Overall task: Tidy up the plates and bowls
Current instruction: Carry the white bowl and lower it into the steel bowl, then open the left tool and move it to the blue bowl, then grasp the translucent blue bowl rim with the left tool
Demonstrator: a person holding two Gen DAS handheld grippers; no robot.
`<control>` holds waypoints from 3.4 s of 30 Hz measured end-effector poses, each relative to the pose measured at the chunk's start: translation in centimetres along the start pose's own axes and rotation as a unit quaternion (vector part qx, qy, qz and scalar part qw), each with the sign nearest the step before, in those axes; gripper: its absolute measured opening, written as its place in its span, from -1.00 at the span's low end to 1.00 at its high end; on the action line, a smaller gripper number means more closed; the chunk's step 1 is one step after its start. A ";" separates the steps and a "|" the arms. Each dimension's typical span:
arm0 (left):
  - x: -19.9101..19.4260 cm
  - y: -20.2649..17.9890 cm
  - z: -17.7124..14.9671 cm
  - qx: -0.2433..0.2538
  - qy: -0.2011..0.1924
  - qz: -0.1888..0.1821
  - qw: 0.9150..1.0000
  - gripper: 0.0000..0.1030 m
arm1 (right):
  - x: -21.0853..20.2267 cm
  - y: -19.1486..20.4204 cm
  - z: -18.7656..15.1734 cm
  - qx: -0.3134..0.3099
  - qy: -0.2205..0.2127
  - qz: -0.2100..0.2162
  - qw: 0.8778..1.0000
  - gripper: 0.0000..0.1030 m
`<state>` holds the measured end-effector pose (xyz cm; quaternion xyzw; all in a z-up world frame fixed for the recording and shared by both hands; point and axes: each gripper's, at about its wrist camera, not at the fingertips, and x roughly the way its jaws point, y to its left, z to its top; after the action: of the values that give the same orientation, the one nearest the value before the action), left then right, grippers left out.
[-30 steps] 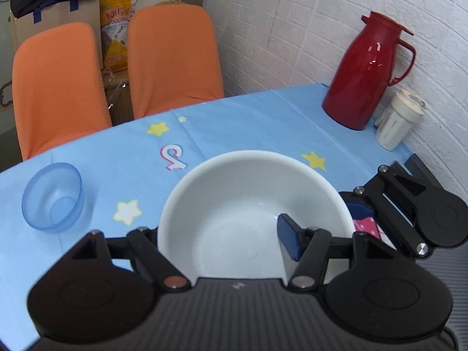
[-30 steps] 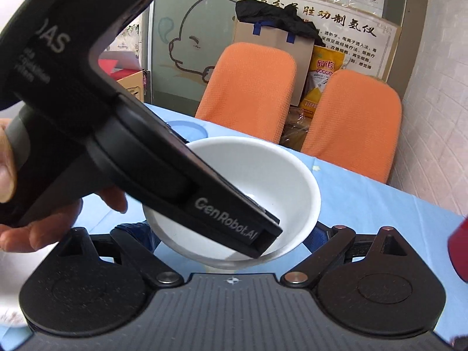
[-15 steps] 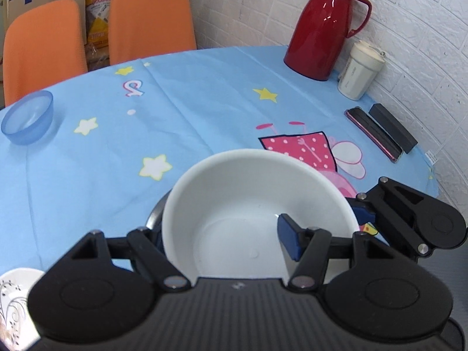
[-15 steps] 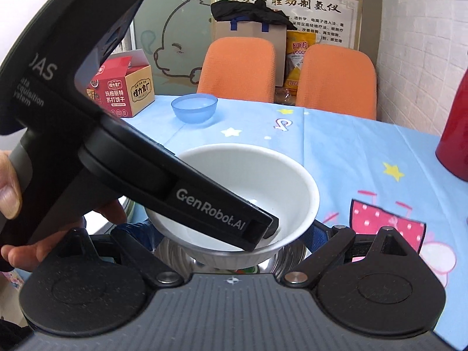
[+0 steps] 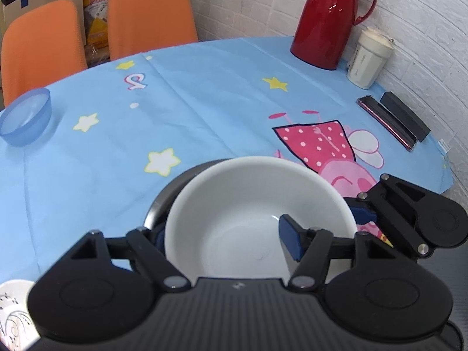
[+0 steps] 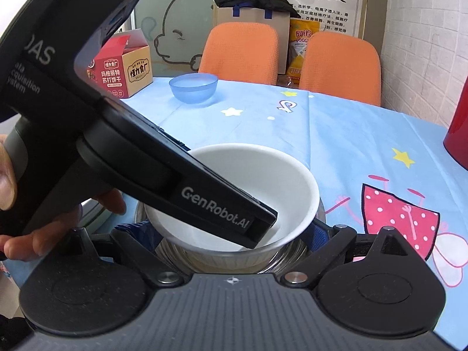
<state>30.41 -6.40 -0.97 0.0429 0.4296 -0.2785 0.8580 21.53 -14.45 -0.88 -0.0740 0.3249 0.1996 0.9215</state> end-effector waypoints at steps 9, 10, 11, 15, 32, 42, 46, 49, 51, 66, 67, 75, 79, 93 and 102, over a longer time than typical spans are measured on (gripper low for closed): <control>-0.9 0.6 0.4 -0.015 -0.014 -0.007 1.000 0.35 | -0.7 0.7 -0.2 0.013 0.005 -0.019 1.000 0.63; -1.0 0.7 0.5 -0.015 -0.015 -0.004 1.000 0.35 | -0.8 0.8 -0.3 0.013 0.004 -0.023 1.000 0.63; -1.1 0.8 0.5 -0.015 -0.016 -0.002 1.000 0.35 | -1.1 1.0 -0.3 0.009 0.000 -0.025 1.000 0.63; -1.4 1.2 0.6 -0.017 -0.018 0.003 1.000 0.35 | -1.2 1.3 -0.2 -0.016 0.011 -0.044 0.999 0.64; -3.2 1.2 1.0 -0.020 -0.039 0.028 0.999 0.40 | -4.5 -3.0 -1.8 0.037 -0.017 -0.093 0.995 0.64; -3.3 1.3 0.9 -0.025 -0.036 0.035 0.998 0.40 | -5.1 -3.1 -1.5 0.041 -0.033 -0.082 0.995 0.64; -4.1 1.6 0.5 -0.027 -0.036 0.043 0.998 0.40 | -5.0 -3.1 -1.6 0.050 -0.028 -0.071 0.996 0.64; -5.1 2.1 0.2 -0.030 -0.043 0.046 0.998 0.41 | -5.2 -2.7 -1.2 0.050 -0.032 -0.072 0.996 0.64; -5.8 2.6 -0.1 -0.032 -0.049 0.047 0.997 0.41 | -5.3 -2.2 -0.9 0.047 -0.035 -0.073 0.996 0.64; -10.2 15.0 -0.4 -0.090 -0.074 0.126 0.985 0.41 | 1.2 2.1 10.9 -0.105 -0.041 -0.032 0.993 0.64; -10.4 16.2 -0.4 -0.098 -0.074 0.136 0.983 0.41 | 2.7 2.4 11.8 -0.112 -0.033 -0.019 0.993 0.64; -9.5 24.2 -0.2 -0.174 -0.070 0.164 0.968 0.41 | 13.3 3.6 14.9 -0.135 0.044 0.035 0.989 0.64; -7.5 26.2 3.0 -0.199 -0.081 0.131 0.968 0.41 | 16.4 3.3 15.6 -0.120 0.066 0.057 0.989 0.64; 2.3 29.3 9.6 -0.227 -0.043 0.111 0.967 0.41 | 23.0 4.0 17.1 -0.090 0.104 0.091 0.986 0.64; 3.4 29.4 9.7 -0.214 -0.053 0.111 0.969 0.41 | 24.0 4.4 16.2 -0.092 0.104 0.104 0.985 0.69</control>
<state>54.10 13.83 -2.39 -0.1095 0.4253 -0.0849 0.8944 45.98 1.53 -3.35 -0.1442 0.4050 0.3145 0.8463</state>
